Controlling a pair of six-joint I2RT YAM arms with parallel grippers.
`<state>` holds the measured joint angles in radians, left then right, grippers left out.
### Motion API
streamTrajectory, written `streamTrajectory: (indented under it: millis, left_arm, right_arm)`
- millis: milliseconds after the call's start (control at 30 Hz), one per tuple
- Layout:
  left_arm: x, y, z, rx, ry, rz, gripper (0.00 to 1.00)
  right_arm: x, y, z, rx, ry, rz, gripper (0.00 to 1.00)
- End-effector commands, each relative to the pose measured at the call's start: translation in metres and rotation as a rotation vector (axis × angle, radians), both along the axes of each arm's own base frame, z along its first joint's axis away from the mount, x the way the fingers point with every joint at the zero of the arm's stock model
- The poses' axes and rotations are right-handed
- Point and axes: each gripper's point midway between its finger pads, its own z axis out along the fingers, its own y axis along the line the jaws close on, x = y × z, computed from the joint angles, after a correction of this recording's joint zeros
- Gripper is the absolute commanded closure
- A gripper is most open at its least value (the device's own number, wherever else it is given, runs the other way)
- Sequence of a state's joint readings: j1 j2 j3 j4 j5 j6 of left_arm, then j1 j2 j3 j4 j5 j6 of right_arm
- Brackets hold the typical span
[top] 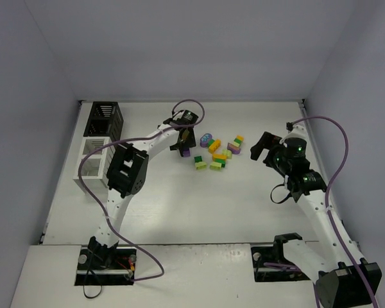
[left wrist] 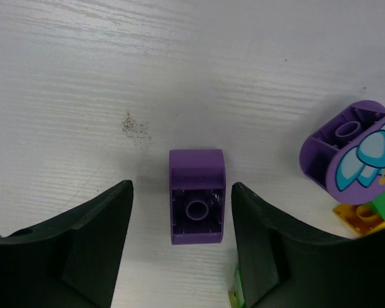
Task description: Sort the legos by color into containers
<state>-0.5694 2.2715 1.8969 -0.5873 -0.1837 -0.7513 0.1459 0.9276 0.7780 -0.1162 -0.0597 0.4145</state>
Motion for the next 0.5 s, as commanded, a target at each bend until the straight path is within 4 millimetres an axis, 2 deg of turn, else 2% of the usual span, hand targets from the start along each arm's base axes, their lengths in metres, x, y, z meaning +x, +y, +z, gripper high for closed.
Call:
streamTrajectory:
  millis: [0, 67, 167, 200, 267, 300, 367, 400, 467]
  left_arm:
    - [0.012, -0.002, 0.030, -0.002, -0.069, 0.015, 0.47]
    - [0.011, -0.005, 0.027, -0.001, -0.067, 0.005, 0.51]
    - [0.011, -0.010, 0.027, -0.002, -0.071, -0.009, 0.65]
    - [0.010, -0.011, 0.029, -0.005, -0.075, -0.010, 0.77]
    - [0.012, -0.009, 0.034, 0.000, -0.086, -0.013, 0.94]
    - [0.012, -0.007, 0.045, 0.002, -0.105, -0.012, 1.00]
    - [0.016, 0.004, 0.062, 0.037, -0.153, -0.012, 1.00]
    - [0.020, 0.007, 0.088, 0.030, -0.215, -0.011, 1.00]
    - [0.025, 0.023, 0.113, 0.077, -0.282, -0.033, 1.00]
  right_arm:
    - [0.011, 0.006, 0.016, 0.003, -0.076, 0.024, 0.00]
    - [0.011, 0.006, 0.015, 0.004, -0.074, 0.026, 0.00]
    - [0.010, 0.006, 0.015, 0.003, -0.072, 0.025, 0.00]
    - [0.010, 0.006, 0.015, 0.002, -0.076, 0.026, 0.00]
    - [0.010, 0.006, 0.016, 0.002, -0.077, 0.028, 0.00]
    - [0.009, 0.006, 0.017, 0.002, -0.080, 0.029, 0.00]
    - [0.009, 0.007, 0.017, 0.003, -0.082, 0.034, 0.00]
    - [0.009, 0.008, 0.017, 0.005, -0.080, 0.036, 0.00]
    - [0.008, 0.009, 0.016, 0.006, -0.078, 0.044, 0.00]
